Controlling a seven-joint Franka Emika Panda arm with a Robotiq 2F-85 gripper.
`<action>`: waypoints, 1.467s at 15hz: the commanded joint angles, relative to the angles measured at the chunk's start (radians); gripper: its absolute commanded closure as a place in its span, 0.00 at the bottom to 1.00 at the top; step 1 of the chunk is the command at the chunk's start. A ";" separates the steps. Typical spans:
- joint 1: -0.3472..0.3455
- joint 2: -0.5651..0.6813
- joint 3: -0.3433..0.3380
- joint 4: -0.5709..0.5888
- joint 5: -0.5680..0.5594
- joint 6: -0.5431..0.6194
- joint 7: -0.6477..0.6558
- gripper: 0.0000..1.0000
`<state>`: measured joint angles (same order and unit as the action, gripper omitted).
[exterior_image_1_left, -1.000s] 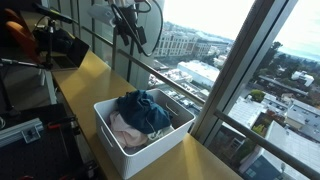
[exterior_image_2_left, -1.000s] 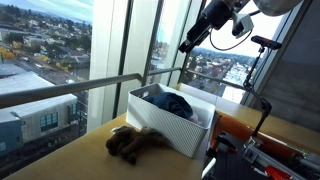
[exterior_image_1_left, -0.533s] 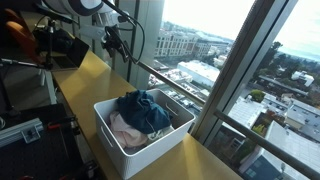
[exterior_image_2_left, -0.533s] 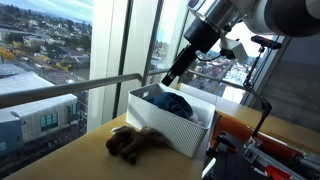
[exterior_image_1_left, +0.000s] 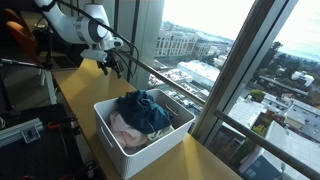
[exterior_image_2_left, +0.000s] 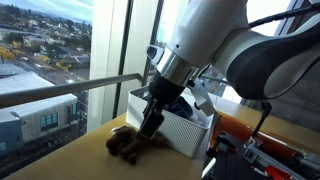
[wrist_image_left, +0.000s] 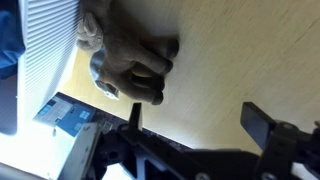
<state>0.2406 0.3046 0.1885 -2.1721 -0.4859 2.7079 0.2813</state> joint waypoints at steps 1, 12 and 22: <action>0.081 0.146 -0.096 0.155 -0.051 -0.022 -0.002 0.00; 0.118 0.416 -0.281 0.330 -0.017 -0.009 -0.045 0.00; 0.114 0.441 -0.252 0.307 0.050 -0.017 -0.064 0.00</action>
<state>0.3507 0.7370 -0.0698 -1.8605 -0.4791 2.7043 0.2401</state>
